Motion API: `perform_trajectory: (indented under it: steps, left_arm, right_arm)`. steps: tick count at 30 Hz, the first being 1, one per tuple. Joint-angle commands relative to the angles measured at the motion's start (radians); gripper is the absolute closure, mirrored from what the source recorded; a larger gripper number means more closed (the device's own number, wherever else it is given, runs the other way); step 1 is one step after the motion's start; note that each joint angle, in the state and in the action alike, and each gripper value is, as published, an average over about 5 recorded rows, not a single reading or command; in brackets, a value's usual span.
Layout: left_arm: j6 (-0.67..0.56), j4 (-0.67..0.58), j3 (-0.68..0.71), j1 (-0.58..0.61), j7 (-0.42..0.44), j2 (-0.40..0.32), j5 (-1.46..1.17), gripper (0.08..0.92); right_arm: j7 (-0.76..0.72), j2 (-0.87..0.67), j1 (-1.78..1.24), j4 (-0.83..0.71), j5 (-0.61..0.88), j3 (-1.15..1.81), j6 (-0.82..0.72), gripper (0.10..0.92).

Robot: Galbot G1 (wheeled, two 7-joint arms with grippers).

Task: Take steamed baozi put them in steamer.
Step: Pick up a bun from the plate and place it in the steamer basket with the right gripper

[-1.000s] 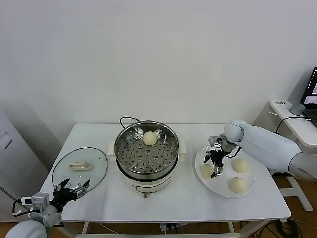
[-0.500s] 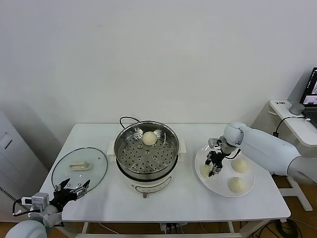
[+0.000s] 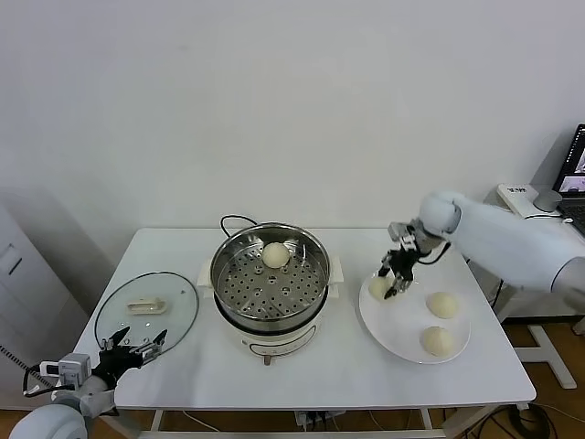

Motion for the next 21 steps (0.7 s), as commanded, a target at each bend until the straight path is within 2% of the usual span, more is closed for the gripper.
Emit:
perform_trajectory:
  steps: [1, 12, 21]
  left_arm:
    - [0.002, -0.004, 0.003, 0.000, -0.001, -0.002, 0.004, 0.177]
    - [0.001, -0.010, 0.003, 0.001, -0.001, -0.002, 0.011, 0.177]
    - [0.000, -0.008, 0.003, 0.000, -0.001, 0.002, 0.011, 0.177]
  right_arm:
    - [-0.038, 0.018, 0.226, 0.062, 0.162, -0.086, -0.050, 0.525]
    - [0.057, 0.175, 0.267, 0.050, 0.377, -0.083, -0.140, 0.525]
    - [0.147, 0.288, 0.180, 0.042, 0.474, -0.060, -0.173, 0.528]
